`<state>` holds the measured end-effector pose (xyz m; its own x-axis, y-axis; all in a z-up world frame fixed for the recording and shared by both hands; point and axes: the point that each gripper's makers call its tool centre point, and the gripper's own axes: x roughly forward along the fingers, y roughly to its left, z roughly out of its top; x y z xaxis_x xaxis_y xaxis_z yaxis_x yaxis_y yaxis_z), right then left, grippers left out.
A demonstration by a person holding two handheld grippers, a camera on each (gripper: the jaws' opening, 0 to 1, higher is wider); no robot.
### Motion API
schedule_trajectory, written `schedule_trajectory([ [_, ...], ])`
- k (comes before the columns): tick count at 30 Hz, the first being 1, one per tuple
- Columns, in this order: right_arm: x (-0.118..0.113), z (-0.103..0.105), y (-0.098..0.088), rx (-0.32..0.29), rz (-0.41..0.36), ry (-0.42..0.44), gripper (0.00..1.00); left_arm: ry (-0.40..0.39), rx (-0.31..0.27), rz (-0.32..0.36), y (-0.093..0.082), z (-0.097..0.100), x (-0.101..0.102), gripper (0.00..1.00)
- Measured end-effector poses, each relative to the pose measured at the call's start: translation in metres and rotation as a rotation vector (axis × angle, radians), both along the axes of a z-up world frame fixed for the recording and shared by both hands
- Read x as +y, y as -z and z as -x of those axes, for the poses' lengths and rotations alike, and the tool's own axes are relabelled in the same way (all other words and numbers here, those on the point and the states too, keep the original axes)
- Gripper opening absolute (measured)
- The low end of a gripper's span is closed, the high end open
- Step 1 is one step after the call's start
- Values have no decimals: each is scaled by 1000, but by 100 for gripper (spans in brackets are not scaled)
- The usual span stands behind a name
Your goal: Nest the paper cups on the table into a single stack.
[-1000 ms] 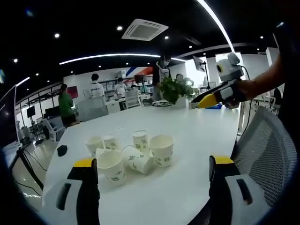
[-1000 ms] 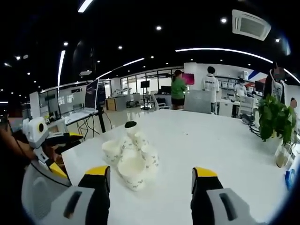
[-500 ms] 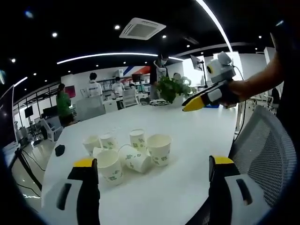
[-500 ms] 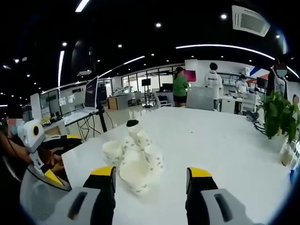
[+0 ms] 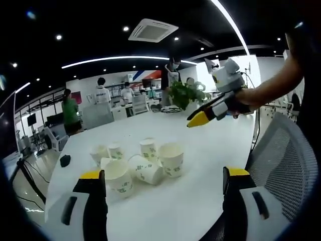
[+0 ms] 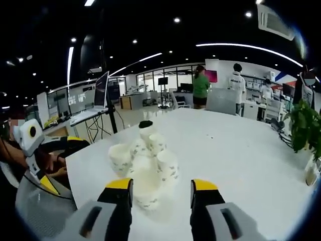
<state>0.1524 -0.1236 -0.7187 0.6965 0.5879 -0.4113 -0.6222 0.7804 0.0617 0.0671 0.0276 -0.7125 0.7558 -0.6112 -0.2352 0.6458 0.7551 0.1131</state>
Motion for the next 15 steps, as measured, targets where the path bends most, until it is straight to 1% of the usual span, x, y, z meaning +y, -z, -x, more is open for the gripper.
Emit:
schedule_trajectory([
  [5, 4, -6, 7, 19, 2, -12, 37, 1, 4, -5, 0, 0, -1, 96],
  [6, 6, -5, 9, 31, 0, -20, 35, 4, 6, -8, 1, 1, -2, 96],
  [9, 11, -7, 13, 35, 14, -38, 33, 8, 7, -13, 2, 1, -2, 95],
  [13, 15, -9, 19, 66, 9, -45, 30, 9, 11, -11, 3, 1, -1, 95],
  [15, 15, -14, 23, 84, 5, -41, 27, 12, 13, -10, 3, 1, -2, 95],
])
